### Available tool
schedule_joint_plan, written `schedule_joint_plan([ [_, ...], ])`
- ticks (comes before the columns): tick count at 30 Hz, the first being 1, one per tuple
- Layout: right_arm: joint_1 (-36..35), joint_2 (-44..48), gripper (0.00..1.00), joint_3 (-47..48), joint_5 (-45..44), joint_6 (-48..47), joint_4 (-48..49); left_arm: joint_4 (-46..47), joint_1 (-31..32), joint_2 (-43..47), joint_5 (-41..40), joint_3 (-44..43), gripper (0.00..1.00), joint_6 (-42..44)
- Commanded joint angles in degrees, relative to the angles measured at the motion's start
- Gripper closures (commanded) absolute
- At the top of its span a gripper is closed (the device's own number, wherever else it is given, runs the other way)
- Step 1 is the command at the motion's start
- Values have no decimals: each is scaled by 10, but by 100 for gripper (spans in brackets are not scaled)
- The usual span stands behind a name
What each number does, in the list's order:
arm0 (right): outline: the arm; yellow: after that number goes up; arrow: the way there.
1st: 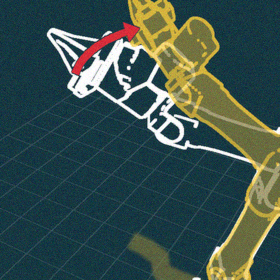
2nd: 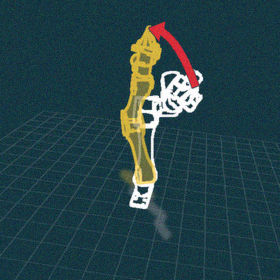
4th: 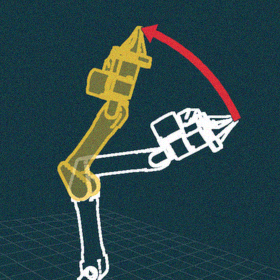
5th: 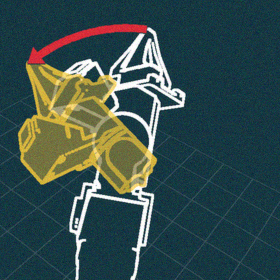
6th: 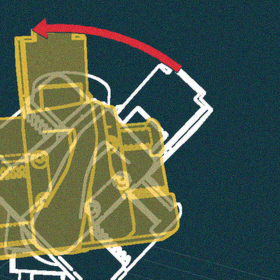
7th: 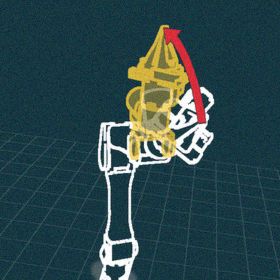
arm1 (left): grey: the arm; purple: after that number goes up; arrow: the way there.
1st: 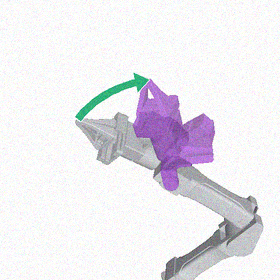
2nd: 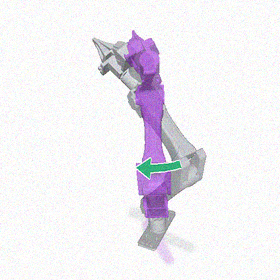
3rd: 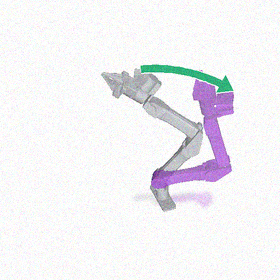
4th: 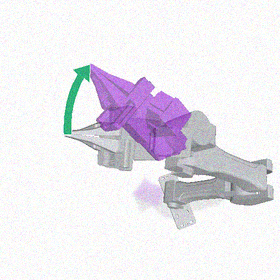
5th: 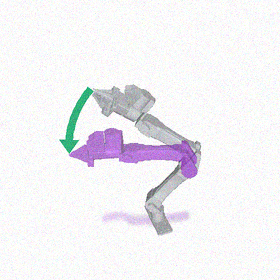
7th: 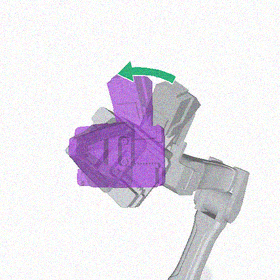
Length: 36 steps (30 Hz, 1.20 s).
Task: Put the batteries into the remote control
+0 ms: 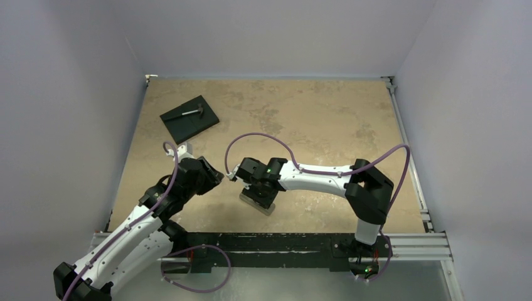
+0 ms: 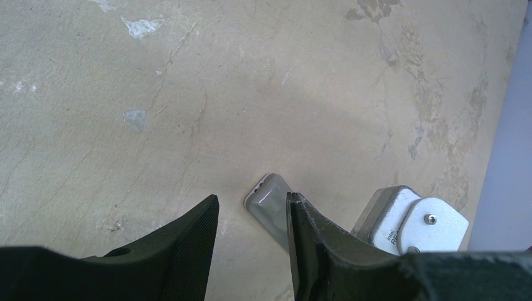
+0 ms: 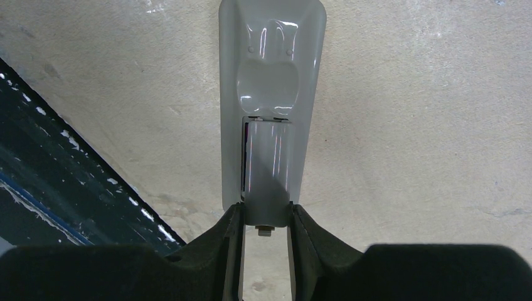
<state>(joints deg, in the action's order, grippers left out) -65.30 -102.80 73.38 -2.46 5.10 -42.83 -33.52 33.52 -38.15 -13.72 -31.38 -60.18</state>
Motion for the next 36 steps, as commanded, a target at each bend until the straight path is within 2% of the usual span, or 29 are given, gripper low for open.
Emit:
schedule_joint_plan([
  [1,-3,-2,91,23,-1,3,0,20,-1,-1,-1,-8,56,16],
  [36,-9,-24,90,34,-18,9,1,22,-1,1,0,-5,56,18],
])
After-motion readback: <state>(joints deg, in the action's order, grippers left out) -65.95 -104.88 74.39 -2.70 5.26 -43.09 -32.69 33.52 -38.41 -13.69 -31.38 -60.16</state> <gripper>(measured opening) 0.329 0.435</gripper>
